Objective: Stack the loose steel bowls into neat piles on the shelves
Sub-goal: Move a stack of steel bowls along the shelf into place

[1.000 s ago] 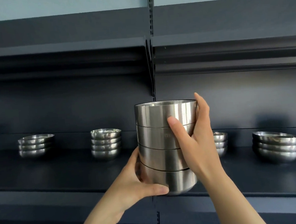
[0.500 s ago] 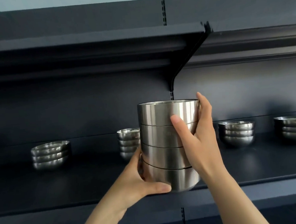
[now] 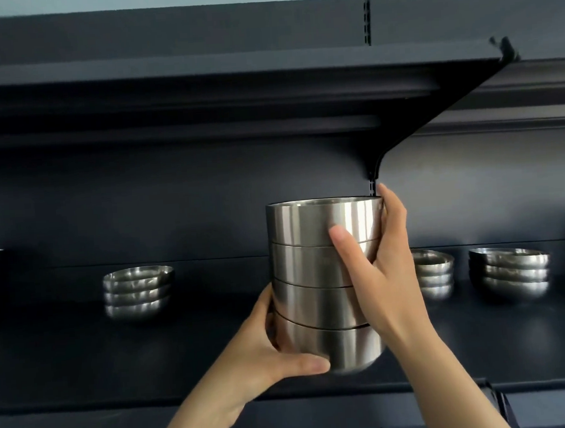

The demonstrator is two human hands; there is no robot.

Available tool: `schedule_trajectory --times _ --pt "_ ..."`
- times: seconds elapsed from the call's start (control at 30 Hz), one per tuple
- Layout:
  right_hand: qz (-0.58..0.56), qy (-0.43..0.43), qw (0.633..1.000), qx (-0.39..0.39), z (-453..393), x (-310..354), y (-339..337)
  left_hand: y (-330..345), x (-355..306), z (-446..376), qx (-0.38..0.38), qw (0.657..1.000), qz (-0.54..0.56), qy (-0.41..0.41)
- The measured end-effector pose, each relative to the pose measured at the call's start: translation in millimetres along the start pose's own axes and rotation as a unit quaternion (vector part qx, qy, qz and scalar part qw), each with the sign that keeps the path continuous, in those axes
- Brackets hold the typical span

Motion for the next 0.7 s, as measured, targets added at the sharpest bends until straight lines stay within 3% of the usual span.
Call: schedule_trajectory --times 0.3,0.7 --pt "0.015 0.002 1.0 0.009 4.6 9.7 50.2 -46.9 16.0 6.6 -0.001 1.0 0.008 0.011" --pt "0.04 0.021 0.999 -0.025 36.3 42.3 158.5 -158.6 45.8 34.4 0.047 0.998 0.006 0.028"
Point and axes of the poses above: each hand's wrist, its own z-axis away from the middle knuckle, its own y-axis out of the palm, x = y × z, the point moved 3 cm from there along -z, towards the middle knuckle, and after that the axes turned 2 degrees about -z, right-handed, at the moved point
